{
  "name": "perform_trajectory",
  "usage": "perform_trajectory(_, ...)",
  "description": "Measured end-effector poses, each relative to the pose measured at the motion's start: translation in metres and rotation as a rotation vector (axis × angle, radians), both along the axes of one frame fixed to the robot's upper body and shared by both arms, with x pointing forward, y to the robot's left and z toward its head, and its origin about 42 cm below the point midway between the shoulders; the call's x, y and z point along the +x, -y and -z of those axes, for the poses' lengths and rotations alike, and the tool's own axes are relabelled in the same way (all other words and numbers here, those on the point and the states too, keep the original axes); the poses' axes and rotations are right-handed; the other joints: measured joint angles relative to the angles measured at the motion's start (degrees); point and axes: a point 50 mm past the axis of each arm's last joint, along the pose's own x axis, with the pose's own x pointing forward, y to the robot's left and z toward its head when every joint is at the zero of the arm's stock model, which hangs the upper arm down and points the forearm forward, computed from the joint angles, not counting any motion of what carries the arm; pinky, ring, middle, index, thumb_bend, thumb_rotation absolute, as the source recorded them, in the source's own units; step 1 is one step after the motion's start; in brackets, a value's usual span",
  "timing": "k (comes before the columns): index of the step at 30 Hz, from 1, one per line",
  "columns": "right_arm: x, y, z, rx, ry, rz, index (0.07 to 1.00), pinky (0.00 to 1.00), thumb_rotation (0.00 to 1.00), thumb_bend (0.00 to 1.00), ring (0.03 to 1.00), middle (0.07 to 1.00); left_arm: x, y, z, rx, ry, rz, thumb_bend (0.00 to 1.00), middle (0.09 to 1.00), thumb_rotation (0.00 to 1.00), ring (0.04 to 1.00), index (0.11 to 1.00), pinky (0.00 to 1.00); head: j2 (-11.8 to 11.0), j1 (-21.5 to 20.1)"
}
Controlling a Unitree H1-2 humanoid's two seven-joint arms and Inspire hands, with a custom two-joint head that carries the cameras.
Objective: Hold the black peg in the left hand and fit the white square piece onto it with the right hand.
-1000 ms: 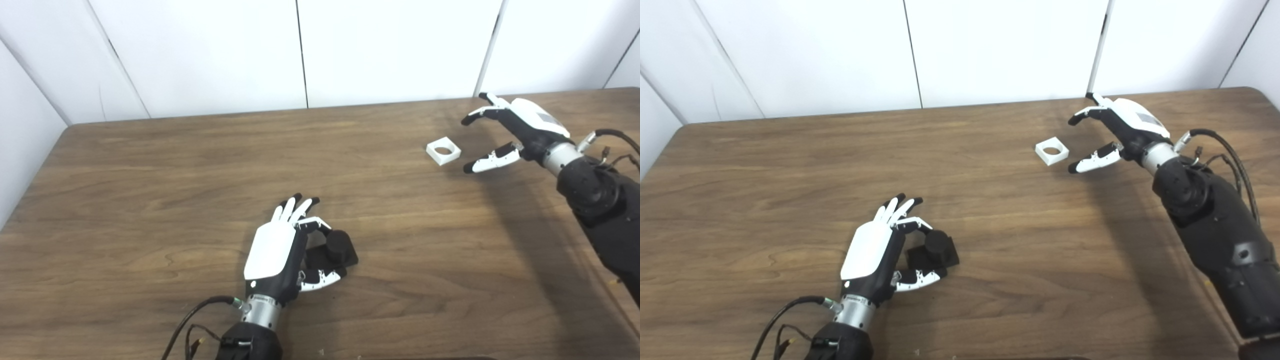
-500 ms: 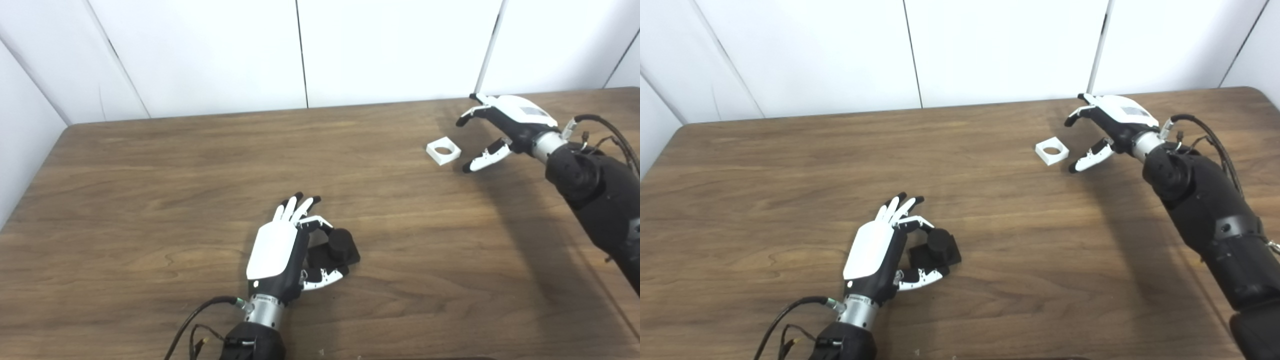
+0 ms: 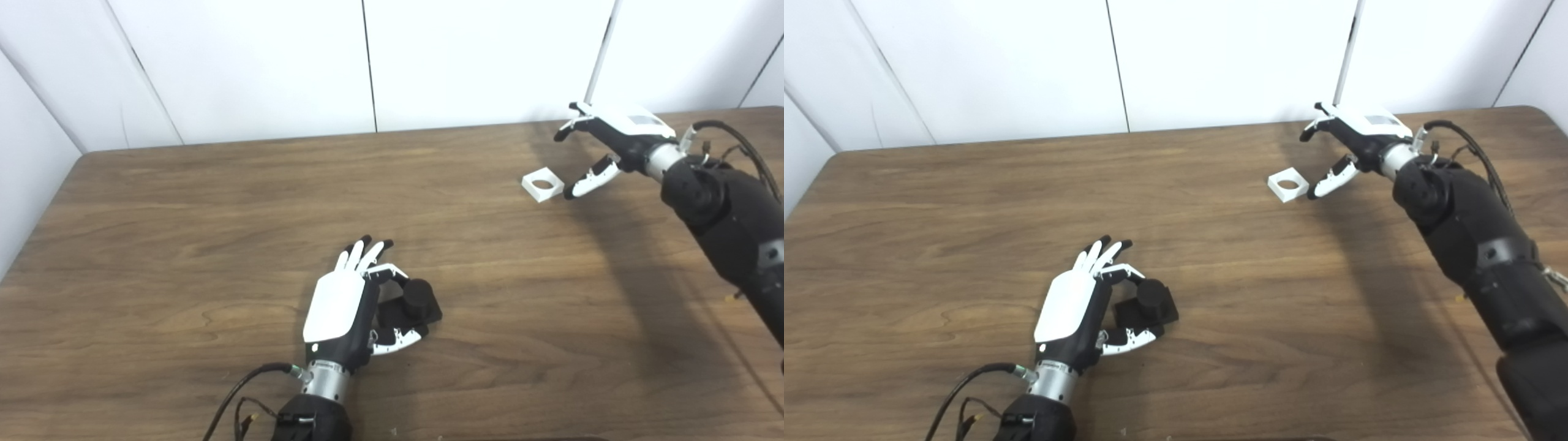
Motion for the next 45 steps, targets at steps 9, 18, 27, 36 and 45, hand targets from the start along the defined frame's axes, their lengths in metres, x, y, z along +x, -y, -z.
perform_trajectory(9, 0.008, -0.01, -0.001, -0.082, -0.025, -0.055, 0.746, 1.0, 0.23, 0.84, 1.0, 1.0, 0.0, 0.002, 0.0, -0.005, -0.003, -0.006, 0.52, 0.927, 0.06, 1.0, 0.493, 1.0, 0.1, 0.2)
perform_trajectory(18, 0.014, -0.021, 0.003, -0.173, -0.058, -0.121, 0.738, 1.0, 0.23, 0.83, 1.0, 1.0, 0.0, 0.003, 0.001, -0.008, 0.003, -0.006, 0.52, 0.924, 0.05, 1.0, 0.492, 1.0, 0.2, 0.4)
perform_trajectory(27, 0.016, -0.031, 0.0, -0.243, -0.085, -0.177, 0.729, 1.0, 0.23, 0.83, 1.0, 0.992, 0.0, 0.004, 0.0, -0.012, 0.003, -0.007, 0.52, 0.922, 0.05, 1.0, 0.492, 1.0, 0.4, 0.4)
perform_trajectory(36, 0.017, -0.036, -0.002, -0.295, -0.094, -0.211, 0.734, 1.0, 0.23, 0.82, 1.0, 0.995, 0.0, 0.007, 0.0, -0.02, -0.009, -0.02, 0.52, 0.928, 0.06, 1.0, 0.493, 1.0, 0.4, 0.5)
perform_trajectory(45, 0.018, -0.039, -0.003, -0.32, -0.095, -0.241, 0.713, 1.0, 0.23, 0.82, 1.0, 0.98, 0.0, 0.01, 0.0, -0.027, -0.018, -0.029, 0.52, 0.932, 0.06, 1.0, 0.493, 1.0, 0.6, 0.6)
